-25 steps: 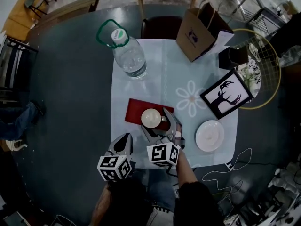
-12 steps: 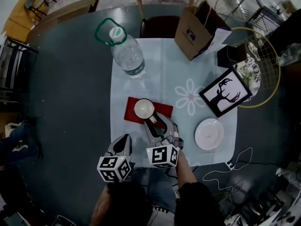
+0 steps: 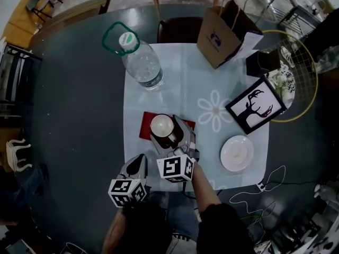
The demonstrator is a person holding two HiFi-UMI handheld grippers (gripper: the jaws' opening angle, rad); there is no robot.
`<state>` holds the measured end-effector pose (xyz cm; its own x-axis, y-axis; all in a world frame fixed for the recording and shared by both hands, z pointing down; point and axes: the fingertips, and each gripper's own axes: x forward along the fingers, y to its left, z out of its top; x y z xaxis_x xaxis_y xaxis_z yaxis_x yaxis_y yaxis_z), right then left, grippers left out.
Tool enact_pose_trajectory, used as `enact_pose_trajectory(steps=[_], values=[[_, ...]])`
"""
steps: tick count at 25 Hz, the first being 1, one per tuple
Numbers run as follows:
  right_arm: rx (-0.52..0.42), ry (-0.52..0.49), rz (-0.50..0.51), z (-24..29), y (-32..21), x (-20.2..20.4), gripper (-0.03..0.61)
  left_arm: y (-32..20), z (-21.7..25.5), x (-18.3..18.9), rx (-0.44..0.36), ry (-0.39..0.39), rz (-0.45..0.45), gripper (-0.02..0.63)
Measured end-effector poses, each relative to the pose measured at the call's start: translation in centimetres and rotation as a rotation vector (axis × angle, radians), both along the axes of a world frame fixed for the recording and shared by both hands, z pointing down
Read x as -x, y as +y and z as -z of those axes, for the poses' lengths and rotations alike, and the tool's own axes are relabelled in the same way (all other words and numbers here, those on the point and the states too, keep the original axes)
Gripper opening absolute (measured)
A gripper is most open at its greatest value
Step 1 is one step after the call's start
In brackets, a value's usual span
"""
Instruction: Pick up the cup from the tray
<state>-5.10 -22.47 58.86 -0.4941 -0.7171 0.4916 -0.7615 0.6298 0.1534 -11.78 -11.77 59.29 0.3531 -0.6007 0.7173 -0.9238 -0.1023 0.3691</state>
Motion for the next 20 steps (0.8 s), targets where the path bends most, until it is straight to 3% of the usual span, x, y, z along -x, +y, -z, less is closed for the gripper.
enact_pose_trajectory(steps=[20], values=[[-0.004, -0.058, -0.052, 0.4, 1.0, -1.1, 0.417, -0.5, 0.3, -0.5, -0.018, -0.003, -0.018, 0.0]])
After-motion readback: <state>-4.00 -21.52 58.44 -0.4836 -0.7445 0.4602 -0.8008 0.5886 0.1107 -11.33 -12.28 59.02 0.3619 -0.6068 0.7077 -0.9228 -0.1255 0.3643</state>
